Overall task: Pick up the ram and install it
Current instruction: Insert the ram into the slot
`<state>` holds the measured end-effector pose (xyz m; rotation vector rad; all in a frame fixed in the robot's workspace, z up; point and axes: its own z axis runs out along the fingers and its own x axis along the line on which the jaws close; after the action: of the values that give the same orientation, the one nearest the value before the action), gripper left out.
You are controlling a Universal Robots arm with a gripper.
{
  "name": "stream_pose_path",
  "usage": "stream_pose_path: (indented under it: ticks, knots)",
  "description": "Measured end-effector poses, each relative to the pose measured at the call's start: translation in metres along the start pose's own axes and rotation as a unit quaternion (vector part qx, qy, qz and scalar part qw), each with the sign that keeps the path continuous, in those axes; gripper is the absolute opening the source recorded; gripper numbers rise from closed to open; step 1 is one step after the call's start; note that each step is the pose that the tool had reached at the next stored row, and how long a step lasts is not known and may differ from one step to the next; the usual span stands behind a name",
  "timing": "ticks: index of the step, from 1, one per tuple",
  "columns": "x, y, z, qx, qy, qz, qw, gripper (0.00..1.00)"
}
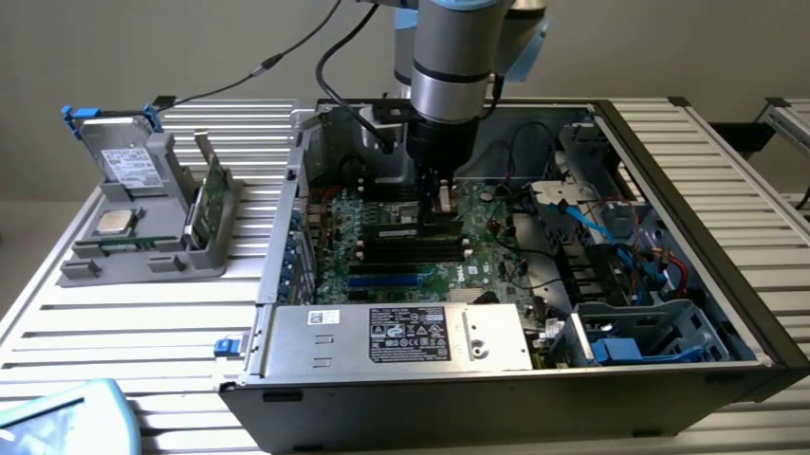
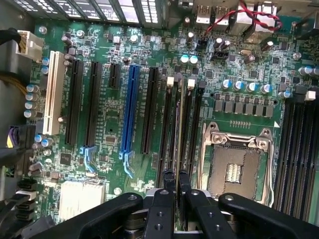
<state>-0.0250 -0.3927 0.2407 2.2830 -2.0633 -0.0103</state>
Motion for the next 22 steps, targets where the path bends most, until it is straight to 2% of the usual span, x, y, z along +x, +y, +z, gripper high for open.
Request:
stream_pose_path:
  ticks: [5, 6, 10, 11, 13, 15, 22]
  knots:
    - [0.0, -0.0001, 0.0002, -0.0012, 0.0008, 0.025, 0.9997, 0.14]
    - [-0.0001, -0.0003, 0.0003, -0.0015, 0.0027, 0.03, 0.9996, 0.14]
    - [0.0001, -0.0022, 0.0013, -0.0027, 0.0183, 0.034, 0.9992, 0.14]
    - [0.0002, -0.0026, 0.0016, -0.003, 0.0211, 0.034, 0.9992, 0.14]
    - [0.0002, -0.003, 0.0025, -0.0033, 0.0244, 0.035, 0.9991, 0.14]
    - [0.0001, -0.0031, 0.0035, -0.0034, 0.0257, 0.035, 0.999, 0.14]
    - [0.0, -0.0033, 0.0088, -0.0035, 0.0272, 0.036, 0.999, 0.14]
